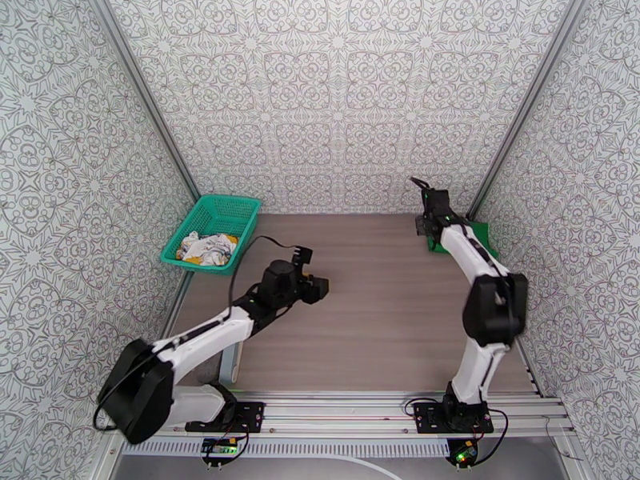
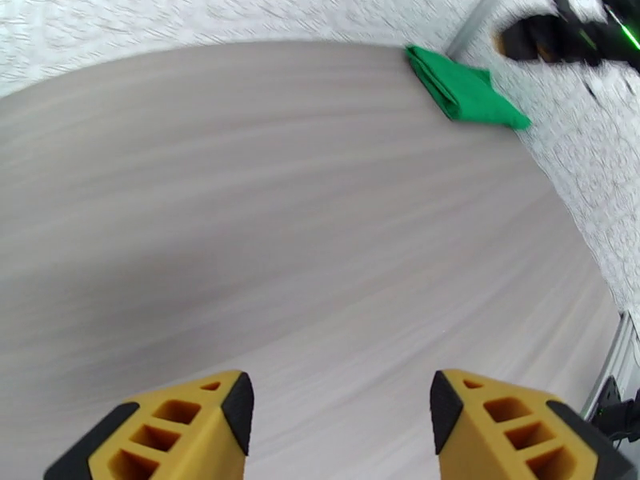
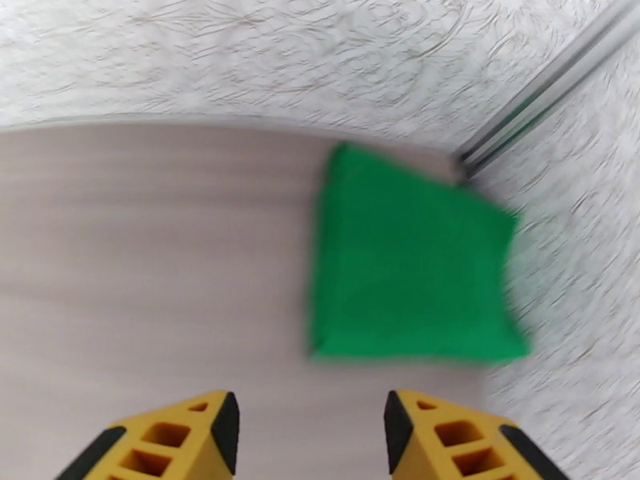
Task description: Fold and stack the mixed laundry pile
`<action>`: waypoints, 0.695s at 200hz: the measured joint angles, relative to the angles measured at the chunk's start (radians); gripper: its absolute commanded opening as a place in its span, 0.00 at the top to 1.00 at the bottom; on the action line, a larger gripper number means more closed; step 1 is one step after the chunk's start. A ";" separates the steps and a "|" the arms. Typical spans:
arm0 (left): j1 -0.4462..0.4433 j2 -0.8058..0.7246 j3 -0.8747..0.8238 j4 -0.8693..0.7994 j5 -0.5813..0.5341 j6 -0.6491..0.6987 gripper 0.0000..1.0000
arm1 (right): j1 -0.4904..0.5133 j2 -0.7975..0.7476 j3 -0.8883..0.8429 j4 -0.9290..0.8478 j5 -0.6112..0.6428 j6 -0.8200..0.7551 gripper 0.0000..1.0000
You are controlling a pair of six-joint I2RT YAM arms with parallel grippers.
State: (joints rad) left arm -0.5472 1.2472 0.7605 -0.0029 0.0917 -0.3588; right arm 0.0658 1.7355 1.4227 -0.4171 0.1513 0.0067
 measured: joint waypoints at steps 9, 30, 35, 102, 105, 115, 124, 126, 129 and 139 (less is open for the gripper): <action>0.023 -0.037 0.001 -0.053 -0.026 0.002 0.37 | 0.001 -0.084 -0.127 0.055 -0.063 0.036 0.42; 0.088 -0.131 0.002 -0.182 -0.083 0.004 0.35 | 0.003 -0.214 -0.362 0.155 -0.137 0.090 0.42; 0.110 -0.155 0.002 -0.208 -0.091 0.003 0.35 | 0.005 -0.229 -0.400 0.171 -0.141 0.098 0.42; 0.464 -0.296 -0.017 -0.449 -0.110 -0.004 0.35 | 0.005 -0.351 -0.591 0.383 -0.250 0.144 0.37; 0.478 -0.296 -0.019 -0.456 -0.108 -0.004 0.35 | 0.005 -0.356 -0.597 0.402 -0.259 0.146 0.37; 0.528 -0.296 -0.023 -0.471 -0.101 -0.004 0.36 | 0.006 -0.365 -0.616 0.447 -0.278 0.151 0.36; 0.568 -0.296 -0.028 -0.480 -0.093 -0.004 0.36 | 0.006 -0.373 -0.644 0.491 -0.295 0.155 0.36; 0.576 -0.297 -0.030 -0.481 -0.090 -0.004 0.36 | 0.007 -0.375 -0.650 0.499 -0.297 0.155 0.35; 0.586 -0.297 -0.032 -0.481 -0.088 -0.004 0.36 | 0.007 -0.376 -0.660 0.510 -0.300 0.155 0.35; 0.613 -0.298 -0.037 -0.484 -0.079 -0.004 0.36 | 0.008 -0.381 -0.692 0.541 -0.310 0.156 0.35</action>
State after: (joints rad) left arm 0.0654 0.9497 0.7235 -0.4870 0.0124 -0.3630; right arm 0.0734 1.3544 0.7303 0.1238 -0.1589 0.1623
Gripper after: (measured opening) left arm 0.641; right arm 0.644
